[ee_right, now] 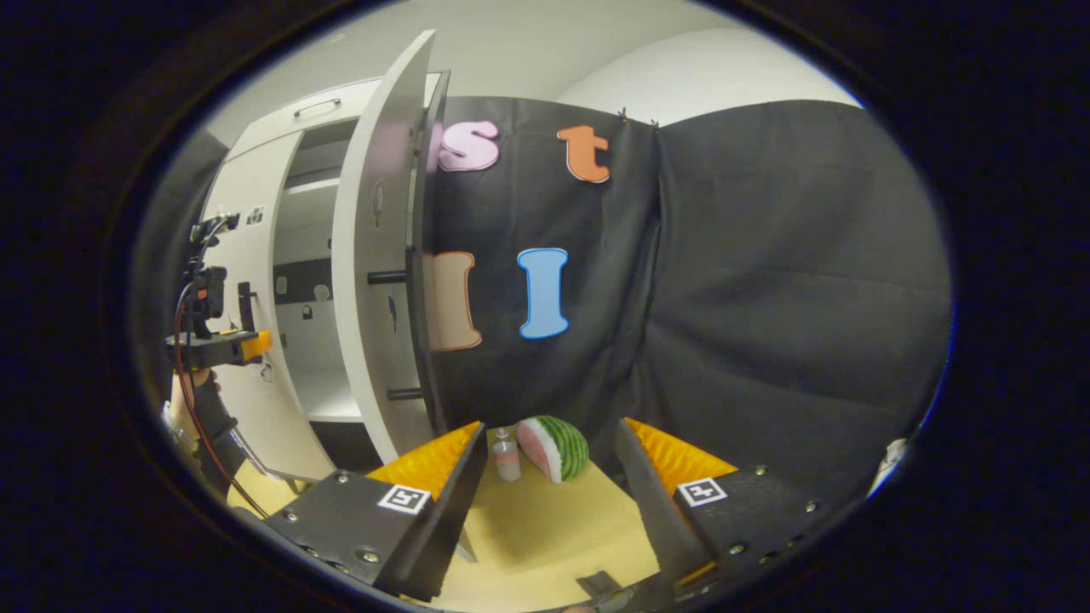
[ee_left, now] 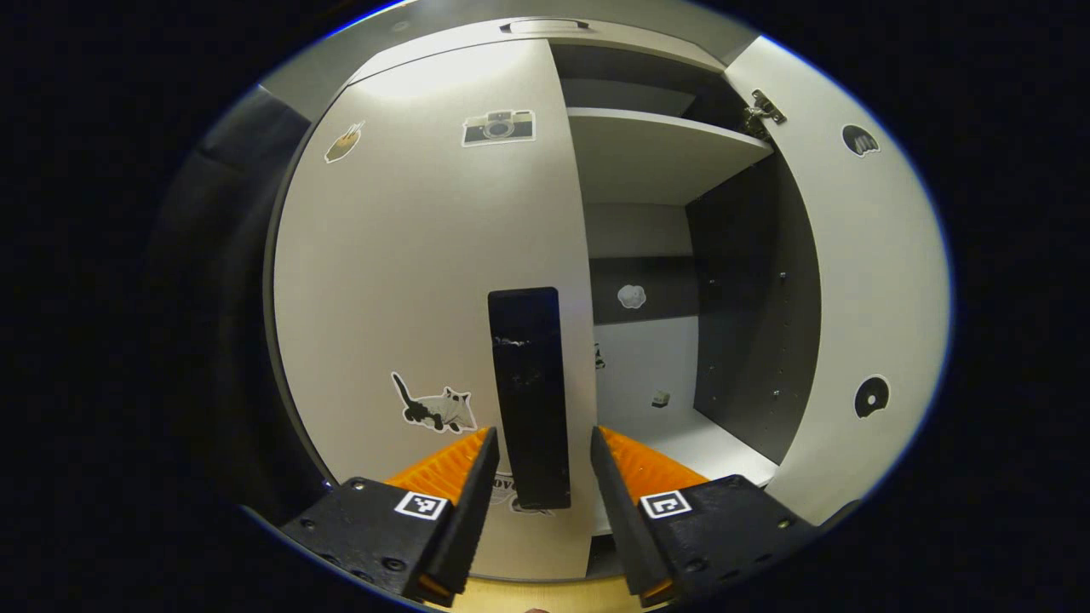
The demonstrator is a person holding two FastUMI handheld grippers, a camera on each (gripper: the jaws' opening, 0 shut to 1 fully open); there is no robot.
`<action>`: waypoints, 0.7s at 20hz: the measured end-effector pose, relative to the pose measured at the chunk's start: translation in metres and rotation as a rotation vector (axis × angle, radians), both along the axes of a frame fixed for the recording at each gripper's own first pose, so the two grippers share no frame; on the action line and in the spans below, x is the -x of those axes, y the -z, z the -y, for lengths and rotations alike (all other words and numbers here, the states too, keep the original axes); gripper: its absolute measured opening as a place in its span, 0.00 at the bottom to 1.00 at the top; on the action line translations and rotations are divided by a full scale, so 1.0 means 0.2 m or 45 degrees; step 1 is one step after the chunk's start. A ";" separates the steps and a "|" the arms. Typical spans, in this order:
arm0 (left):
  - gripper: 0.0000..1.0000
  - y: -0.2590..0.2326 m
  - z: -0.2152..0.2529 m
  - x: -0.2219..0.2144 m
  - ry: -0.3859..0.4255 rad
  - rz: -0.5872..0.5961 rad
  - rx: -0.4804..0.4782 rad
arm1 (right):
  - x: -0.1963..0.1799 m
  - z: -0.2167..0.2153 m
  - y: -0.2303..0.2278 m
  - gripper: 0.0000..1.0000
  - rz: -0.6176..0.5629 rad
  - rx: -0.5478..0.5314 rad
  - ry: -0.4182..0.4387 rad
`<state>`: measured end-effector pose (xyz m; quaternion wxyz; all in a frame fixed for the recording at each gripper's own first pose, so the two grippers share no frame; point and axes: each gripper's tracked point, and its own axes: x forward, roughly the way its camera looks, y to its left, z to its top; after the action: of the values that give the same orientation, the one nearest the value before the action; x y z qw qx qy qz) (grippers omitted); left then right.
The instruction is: Open the right door of the double-door shoe cabinet with the right hand, and open the left door with the left hand.
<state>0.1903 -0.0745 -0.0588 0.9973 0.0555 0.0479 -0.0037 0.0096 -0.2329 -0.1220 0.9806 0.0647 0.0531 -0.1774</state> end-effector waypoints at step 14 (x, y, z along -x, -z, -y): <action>0.28 0.04 0.00 0.00 0.074 -0.030 0.073 | 0.05 0.00 0.05 0.90 -0.037 -0.017 0.020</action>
<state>0.1911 -0.0748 -0.0661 0.9973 0.0284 0.0577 -0.0345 -0.0003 -0.2329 -0.1329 0.9778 0.0690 0.0678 -0.1857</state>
